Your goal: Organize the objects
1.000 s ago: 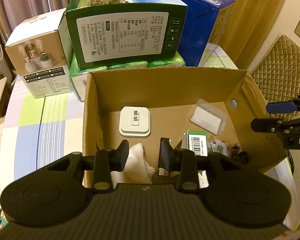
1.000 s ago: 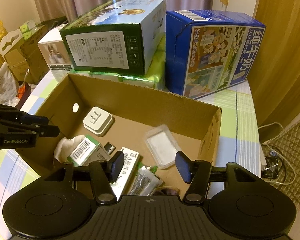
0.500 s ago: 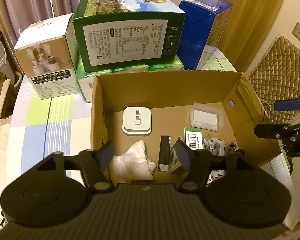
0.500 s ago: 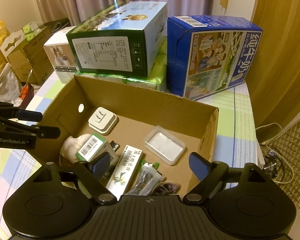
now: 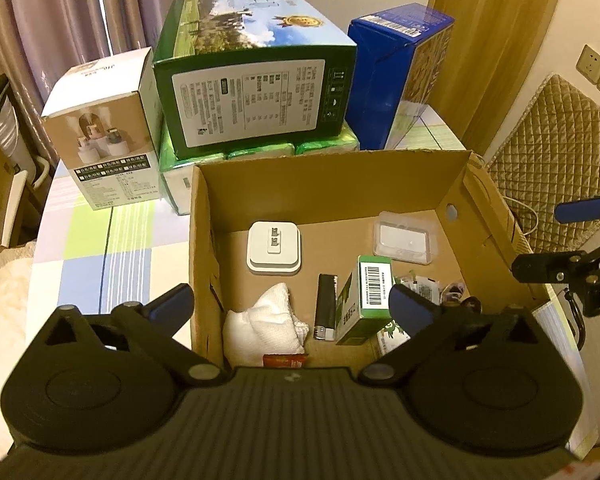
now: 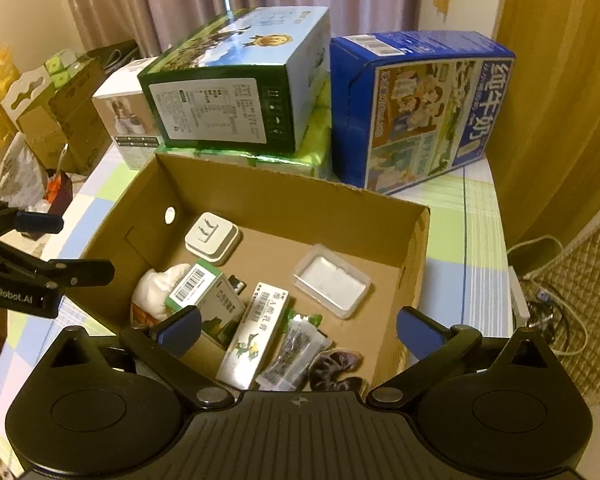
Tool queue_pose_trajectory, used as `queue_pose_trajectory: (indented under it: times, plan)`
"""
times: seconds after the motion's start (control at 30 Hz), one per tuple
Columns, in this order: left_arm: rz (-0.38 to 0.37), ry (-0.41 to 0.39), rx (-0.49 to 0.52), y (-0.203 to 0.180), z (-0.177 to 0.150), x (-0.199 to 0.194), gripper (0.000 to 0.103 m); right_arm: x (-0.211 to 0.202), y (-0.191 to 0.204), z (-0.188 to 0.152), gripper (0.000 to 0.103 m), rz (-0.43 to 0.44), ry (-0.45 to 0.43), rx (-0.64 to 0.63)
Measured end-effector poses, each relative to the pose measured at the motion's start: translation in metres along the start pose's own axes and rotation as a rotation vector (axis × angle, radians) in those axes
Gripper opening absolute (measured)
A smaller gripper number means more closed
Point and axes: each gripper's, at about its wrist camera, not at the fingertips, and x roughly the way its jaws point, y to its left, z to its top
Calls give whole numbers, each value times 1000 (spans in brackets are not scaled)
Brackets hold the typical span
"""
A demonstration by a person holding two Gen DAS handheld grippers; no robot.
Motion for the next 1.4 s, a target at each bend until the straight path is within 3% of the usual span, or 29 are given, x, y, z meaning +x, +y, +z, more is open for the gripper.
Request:
queue_pose_trajectory:
  times: [0.3,0.9,1.4]
  plan:
    - [9,-18,-6,-2,-9,-21,102,-17,-1,-14,101,-11,-1,9]
    - [20,-82,-15,-22,-45,-102,102,-91,18,-44,101,-21,-71,17]
    - [4,-197,-24,-53,-105,-175,102,-158,36,-117,101,-34,-169,58]
